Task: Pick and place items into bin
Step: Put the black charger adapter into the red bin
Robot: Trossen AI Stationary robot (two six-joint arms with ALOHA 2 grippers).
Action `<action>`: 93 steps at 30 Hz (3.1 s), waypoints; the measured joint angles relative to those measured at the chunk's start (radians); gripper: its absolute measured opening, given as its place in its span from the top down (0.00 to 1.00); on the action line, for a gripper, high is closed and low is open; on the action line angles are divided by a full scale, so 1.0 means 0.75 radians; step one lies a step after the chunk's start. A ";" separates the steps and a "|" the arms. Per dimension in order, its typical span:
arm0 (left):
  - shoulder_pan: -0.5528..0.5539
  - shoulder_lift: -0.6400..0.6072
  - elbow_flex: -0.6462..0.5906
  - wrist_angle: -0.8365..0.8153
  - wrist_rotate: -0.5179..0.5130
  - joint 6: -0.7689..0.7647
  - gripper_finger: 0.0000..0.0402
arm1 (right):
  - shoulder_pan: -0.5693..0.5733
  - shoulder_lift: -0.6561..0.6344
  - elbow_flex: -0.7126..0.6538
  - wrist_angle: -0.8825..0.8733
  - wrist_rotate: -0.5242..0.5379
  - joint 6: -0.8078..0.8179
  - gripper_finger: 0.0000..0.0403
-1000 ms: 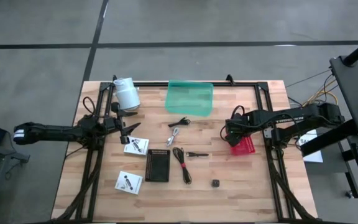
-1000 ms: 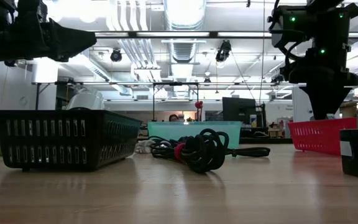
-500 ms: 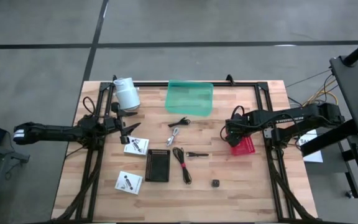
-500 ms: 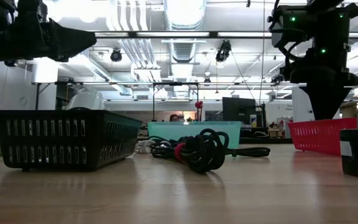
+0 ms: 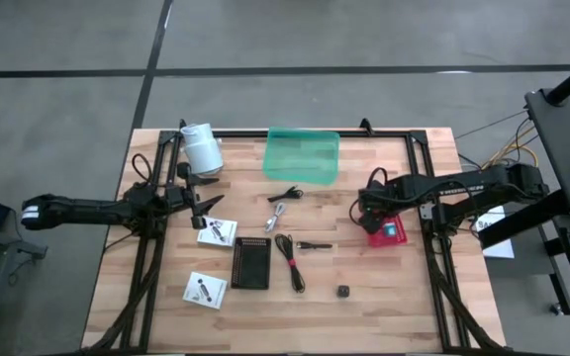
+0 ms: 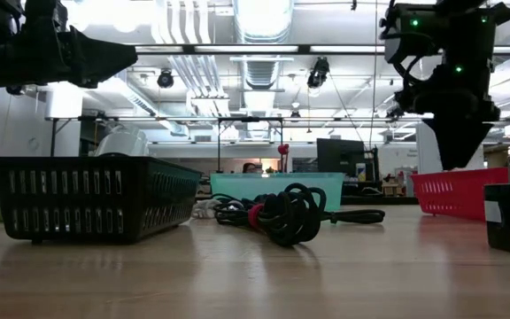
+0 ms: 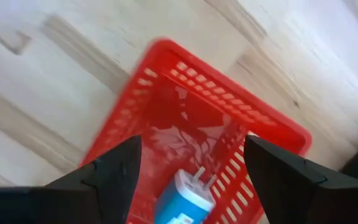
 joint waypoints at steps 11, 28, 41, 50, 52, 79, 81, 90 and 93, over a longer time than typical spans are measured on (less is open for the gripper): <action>0.000 0.000 0.000 0.000 0.000 0.000 0.50 | 0.007 -0.002 0.026 0.368 -0.006 -0.371 0.37; 0.000 -0.003 0.000 0.011 0.000 0.000 0.50 | 0.235 0.000 0.027 0.797 -0.015 -0.555 0.40; 0.000 0.000 0.000 0.007 0.000 -0.003 0.50 | 0.642 0.000 0.024 0.862 -0.022 -0.251 0.41; 0.000 0.000 0.000 -0.030 0.000 -0.008 0.50 | 0.826 0.019 0.024 0.912 0.077 -0.314 0.35; 0.000 0.000 0.000 -0.030 0.000 -0.011 0.50 | 0.851 0.051 0.023 0.917 0.096 -0.323 0.31; 0.000 -0.003 0.000 -0.010 -0.016 -0.011 0.50 | 0.902 0.619 0.468 0.548 -0.006 -0.160 0.19; 0.000 -0.003 0.000 -0.005 -0.016 -0.011 0.50 | 0.902 0.633 0.473 0.546 -0.008 -0.161 0.19; 0.000 -0.002 0.000 0.011 -0.015 -0.011 0.50 | 0.902 0.680 0.404 0.554 -0.010 -0.146 0.19; 0.000 -0.003 0.000 0.011 -0.015 -0.011 0.50 | 0.902 0.699 0.404 0.559 -0.010 -0.146 0.19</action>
